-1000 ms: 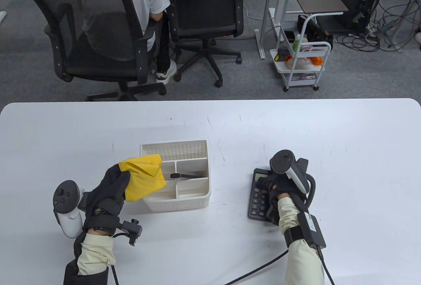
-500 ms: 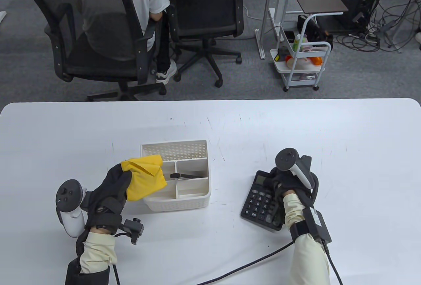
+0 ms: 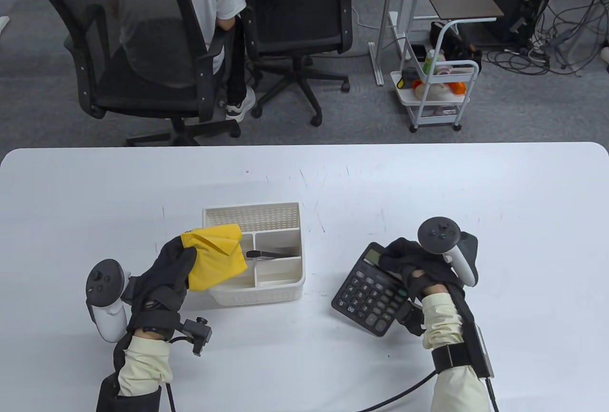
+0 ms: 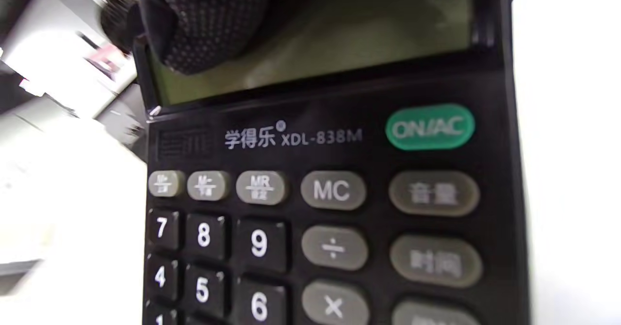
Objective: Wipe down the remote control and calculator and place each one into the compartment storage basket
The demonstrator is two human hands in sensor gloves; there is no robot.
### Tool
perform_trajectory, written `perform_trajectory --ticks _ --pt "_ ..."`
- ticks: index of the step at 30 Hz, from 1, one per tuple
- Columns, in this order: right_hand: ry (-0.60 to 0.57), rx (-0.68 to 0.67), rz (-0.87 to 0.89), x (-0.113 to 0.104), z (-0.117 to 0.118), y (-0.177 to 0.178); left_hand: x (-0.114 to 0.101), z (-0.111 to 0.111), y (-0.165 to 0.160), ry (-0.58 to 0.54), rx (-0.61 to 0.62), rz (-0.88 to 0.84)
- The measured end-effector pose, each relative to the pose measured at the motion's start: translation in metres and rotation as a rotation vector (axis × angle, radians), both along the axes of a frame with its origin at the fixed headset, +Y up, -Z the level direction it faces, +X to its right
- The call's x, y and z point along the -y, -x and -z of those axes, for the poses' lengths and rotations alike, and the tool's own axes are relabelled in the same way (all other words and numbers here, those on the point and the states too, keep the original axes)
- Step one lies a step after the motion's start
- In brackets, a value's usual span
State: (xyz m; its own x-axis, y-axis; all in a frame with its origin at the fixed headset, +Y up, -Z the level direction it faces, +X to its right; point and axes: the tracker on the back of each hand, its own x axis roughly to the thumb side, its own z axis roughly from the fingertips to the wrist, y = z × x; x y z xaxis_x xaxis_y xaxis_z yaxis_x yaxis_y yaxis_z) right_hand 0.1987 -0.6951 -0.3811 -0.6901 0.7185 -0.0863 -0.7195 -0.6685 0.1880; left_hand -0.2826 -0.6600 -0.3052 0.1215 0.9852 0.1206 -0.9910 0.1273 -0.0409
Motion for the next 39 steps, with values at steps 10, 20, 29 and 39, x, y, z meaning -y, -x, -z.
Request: perform_trajectory --ticks 10,20,29,39 --pt "-0.278 -0.006 0.289 -0.045 -0.046 0.052 -0.003 -0.002 -0.009 -0.01 0.019 0.02" --pt "-0.212 0.205 0.651 -0.019 -0.067 0.125 -0.004 -0.004 -0.006 -0.038 -0.048 0.065" --pt "-0.001 0.08 0.737 0.012 -0.064 0.167 -0.014 -0.012 0.002 -0.117 -0.193 0.21" --pt "0.025 0.124 0.854 0.035 -0.069 0.159 -0.025 -0.017 -0.049 -0.295 -0.042 0.525"
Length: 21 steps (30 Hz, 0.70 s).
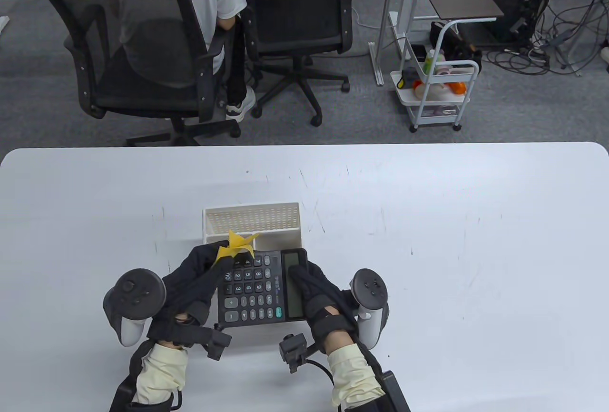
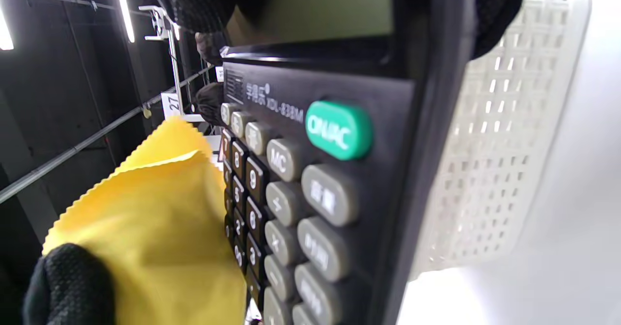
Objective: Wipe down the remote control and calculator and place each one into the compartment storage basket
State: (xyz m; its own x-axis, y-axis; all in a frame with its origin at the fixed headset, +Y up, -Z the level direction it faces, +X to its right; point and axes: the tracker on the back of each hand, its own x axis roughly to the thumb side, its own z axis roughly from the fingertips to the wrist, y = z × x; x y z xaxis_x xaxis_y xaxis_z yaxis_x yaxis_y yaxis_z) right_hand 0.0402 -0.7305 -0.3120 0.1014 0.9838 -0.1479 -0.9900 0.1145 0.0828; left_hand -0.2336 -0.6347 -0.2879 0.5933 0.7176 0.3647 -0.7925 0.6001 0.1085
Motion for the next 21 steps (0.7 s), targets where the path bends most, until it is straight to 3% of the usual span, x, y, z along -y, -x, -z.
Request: perform_trajectory --ticks 6,12,21 --pt "0.008 0.019 0.094 0.004 -0.001 -0.013 -0.004 -0.012 -0.037 -0.169 0.076 0.303" --pt "0.002 0.035 0.195 0.009 -0.001 -0.02 -0.004 -0.024 -0.066 -0.217 0.214 0.457" --pt "-0.02 0.057 0.209 0.004 -0.003 -0.035 0.008 -0.031 -0.084 -0.354 0.112 0.916"
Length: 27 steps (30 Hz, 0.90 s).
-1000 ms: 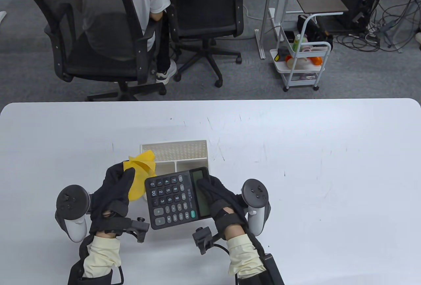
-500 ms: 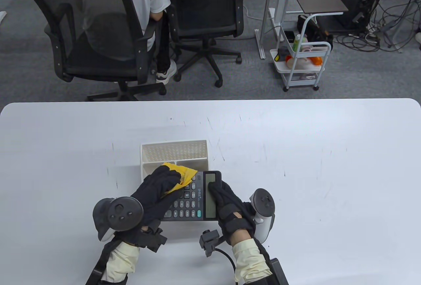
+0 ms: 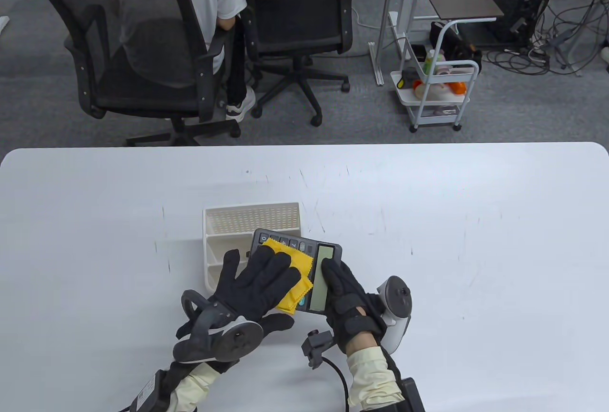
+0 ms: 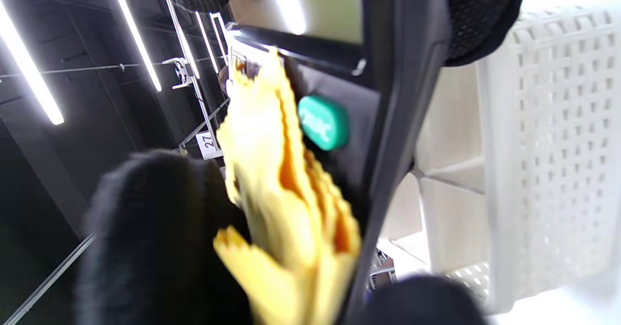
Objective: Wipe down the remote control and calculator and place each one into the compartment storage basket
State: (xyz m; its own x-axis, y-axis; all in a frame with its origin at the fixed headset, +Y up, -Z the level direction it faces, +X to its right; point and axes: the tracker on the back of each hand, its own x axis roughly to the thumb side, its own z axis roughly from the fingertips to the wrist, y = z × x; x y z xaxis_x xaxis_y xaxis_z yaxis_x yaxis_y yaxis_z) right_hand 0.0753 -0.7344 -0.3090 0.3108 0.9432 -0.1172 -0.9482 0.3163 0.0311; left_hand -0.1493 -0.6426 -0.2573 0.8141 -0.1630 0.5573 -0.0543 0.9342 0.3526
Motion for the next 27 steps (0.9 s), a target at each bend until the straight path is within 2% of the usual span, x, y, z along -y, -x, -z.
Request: perform_trajectory --ticks 3,6,12,22,25,27 --pt "0.005 0.003 0.059 0.001 0.0 -0.004 0.006 0.003 -0.001 -0.026 -0.086 0.089" --pt "0.004 -0.008 0.108 0.002 -0.001 -0.003 0.014 0.005 -0.005 -0.023 -0.103 0.122" --pt "-0.026 -0.041 0.108 0.002 0.0 0.006 0.026 -0.001 -0.028 -0.08 0.021 0.185" --pt "-0.05 0.027 0.104 0.003 -0.001 0.001 0.029 0.01 -0.011 -0.028 -0.071 0.088" --pt "-0.045 0.043 0.115 0.005 -0.002 0.002 0.03 0.006 -0.019 -0.053 -0.06 0.101" --pt "-0.041 0.041 0.134 0.005 -0.002 0.005 0.033 0.002 -0.028 -0.089 0.0 0.13"
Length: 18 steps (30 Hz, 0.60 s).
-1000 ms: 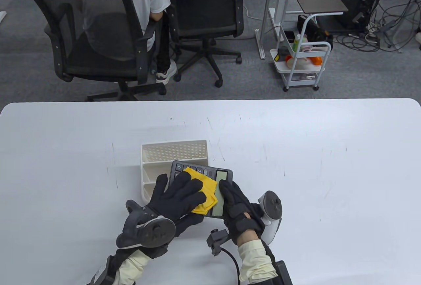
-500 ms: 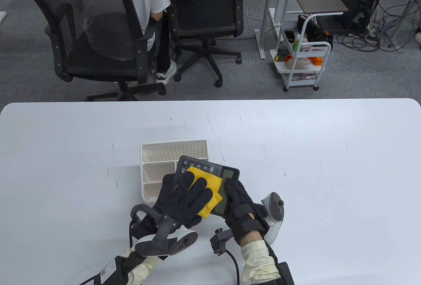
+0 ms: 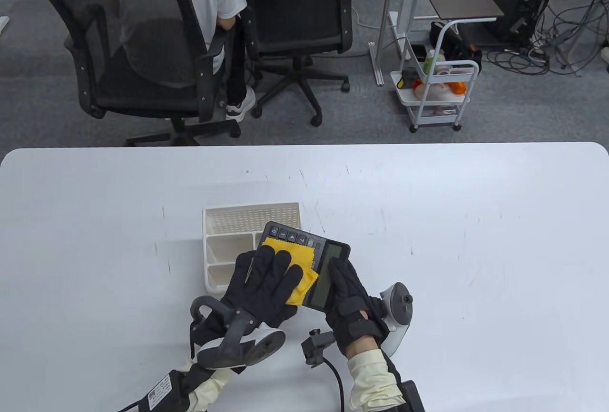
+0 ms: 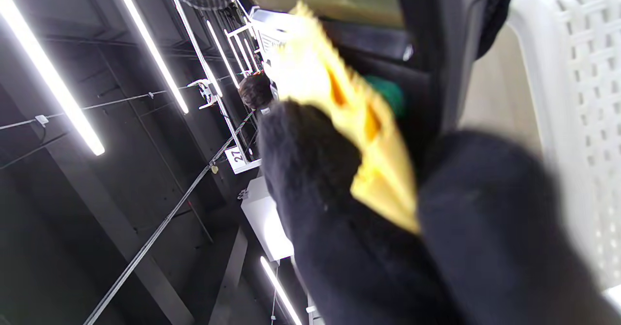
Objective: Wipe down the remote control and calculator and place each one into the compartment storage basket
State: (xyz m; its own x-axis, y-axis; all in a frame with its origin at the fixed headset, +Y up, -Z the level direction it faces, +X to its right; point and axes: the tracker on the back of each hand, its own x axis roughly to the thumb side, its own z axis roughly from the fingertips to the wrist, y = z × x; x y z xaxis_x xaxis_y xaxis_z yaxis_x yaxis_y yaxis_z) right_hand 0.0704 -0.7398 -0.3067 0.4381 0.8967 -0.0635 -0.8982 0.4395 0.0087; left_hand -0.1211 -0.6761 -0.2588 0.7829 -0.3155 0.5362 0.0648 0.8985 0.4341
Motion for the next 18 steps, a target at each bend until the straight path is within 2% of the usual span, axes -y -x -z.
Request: perform_trajectory --ticks 3,6,14,18 --pt "0.002 -0.014 -0.034 0.0 -0.001 0.003 0.003 -0.003 -0.007 -0.018 0.047 0.061" --pt "0.007 -0.02 -0.075 0.001 -0.001 0.002 0.001 -0.001 -0.002 -0.041 0.02 0.068" --pt "0.004 0.019 -0.089 -0.001 -0.002 -0.006 -0.002 0.011 0.021 -0.001 -0.12 0.027" --pt "0.006 0.038 -0.05 0.002 -0.003 -0.007 -0.003 0.004 0.014 -0.082 -0.058 0.015"
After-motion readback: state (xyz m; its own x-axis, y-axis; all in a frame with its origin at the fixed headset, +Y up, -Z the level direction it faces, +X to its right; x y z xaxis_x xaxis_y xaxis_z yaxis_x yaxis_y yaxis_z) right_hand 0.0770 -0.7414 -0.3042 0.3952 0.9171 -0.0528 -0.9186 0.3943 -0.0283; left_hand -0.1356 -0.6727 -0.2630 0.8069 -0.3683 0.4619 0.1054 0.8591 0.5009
